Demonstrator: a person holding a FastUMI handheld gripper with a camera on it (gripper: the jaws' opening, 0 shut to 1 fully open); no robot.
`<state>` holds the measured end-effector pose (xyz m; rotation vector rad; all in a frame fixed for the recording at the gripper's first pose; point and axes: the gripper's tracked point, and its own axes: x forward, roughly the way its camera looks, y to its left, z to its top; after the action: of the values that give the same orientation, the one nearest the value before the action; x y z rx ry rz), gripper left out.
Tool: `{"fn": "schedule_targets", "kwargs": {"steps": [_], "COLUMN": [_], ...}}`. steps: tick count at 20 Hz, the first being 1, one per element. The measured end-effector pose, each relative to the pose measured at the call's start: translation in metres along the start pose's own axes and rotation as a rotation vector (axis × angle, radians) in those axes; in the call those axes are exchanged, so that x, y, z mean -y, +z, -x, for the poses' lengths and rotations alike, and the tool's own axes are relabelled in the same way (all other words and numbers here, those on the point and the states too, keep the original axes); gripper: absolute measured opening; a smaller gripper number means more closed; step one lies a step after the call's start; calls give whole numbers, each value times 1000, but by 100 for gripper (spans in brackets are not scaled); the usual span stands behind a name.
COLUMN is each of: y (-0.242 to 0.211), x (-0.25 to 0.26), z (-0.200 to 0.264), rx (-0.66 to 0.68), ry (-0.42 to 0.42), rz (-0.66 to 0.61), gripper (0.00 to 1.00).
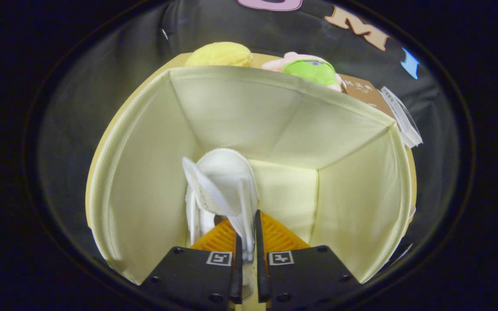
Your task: Open the storage box then place both shoes into the box .Put the left shoe in first, then the right shoe, with the right side of both shoes facing outward in a uniform manner.
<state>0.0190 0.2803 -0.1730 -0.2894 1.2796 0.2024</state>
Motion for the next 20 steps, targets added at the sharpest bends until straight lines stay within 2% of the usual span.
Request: {"fn": "schedule_targets", "kwargs": {"steps": [1, 3, 6, 10, 15, 20], "y": [2, 5, 13, 18, 24, 12], "x": [7, 5, 11, 33, 79, 143], "z": [3, 13, 40, 77, 121, 135], "rx": [12, 36, 105, 203, 325, 346], "ry": [-16, 22, 59, 44, -29, -162], "rz": [-4, -38, -103, -134, -139, -154], "gripper": [19, 25, 58, 100, 100, 100]}}
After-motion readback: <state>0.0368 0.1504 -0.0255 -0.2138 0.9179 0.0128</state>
